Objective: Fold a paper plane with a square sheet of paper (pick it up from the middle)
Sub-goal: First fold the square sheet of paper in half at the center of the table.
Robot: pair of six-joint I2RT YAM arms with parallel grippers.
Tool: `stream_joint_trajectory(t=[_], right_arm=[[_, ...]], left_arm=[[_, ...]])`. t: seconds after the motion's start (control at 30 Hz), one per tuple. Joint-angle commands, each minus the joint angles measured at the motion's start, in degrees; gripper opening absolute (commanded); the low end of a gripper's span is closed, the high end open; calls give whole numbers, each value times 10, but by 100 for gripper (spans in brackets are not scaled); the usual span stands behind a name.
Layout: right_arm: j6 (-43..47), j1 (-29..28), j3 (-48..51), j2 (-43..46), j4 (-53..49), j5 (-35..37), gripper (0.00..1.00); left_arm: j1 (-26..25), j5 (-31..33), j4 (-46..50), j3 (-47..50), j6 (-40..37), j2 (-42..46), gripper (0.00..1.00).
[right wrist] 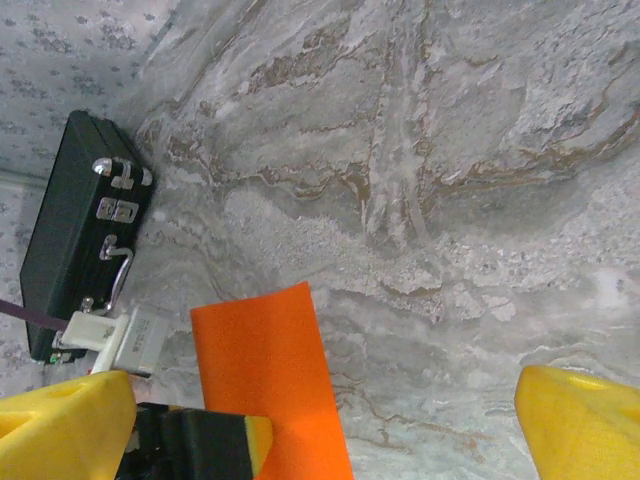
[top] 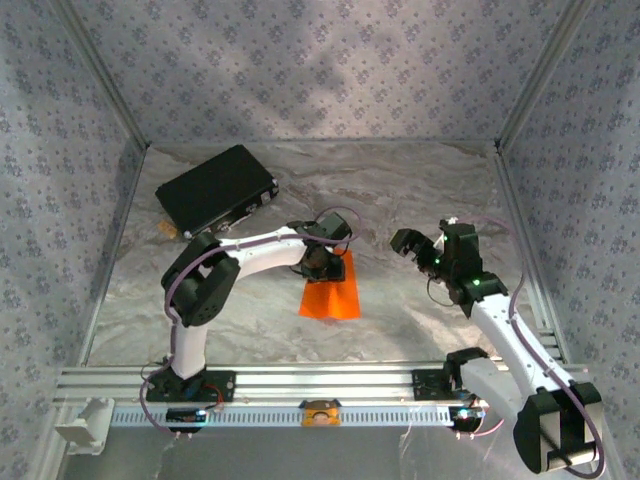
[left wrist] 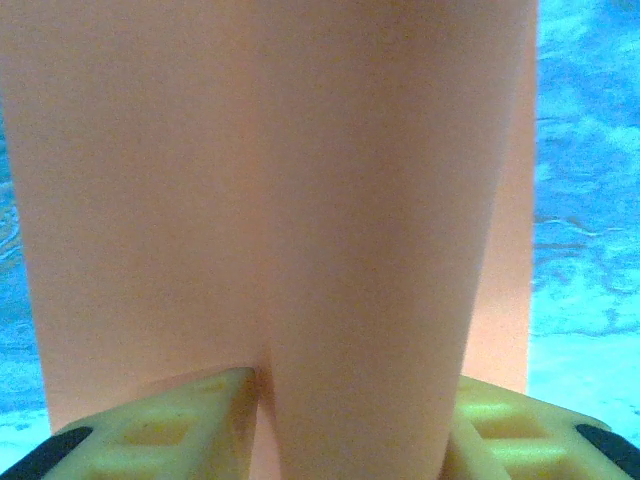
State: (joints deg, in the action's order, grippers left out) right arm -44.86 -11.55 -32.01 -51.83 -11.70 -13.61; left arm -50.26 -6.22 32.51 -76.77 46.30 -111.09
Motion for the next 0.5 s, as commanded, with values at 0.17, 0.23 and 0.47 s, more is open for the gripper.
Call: stream_joint_trajectory(t=[0.17,0.23,0.47], right_arm=[[-18,4,7,-7,-8,19,99],[-19,7,4,-8,-14,22,99],[-19,11,4,-10,-13,17,99]], left_arm=[[28,-104,-100,37,12,55,43],[37,-132,-135,53,21,64,43],[51,-192,-213,76,38,91,43]])
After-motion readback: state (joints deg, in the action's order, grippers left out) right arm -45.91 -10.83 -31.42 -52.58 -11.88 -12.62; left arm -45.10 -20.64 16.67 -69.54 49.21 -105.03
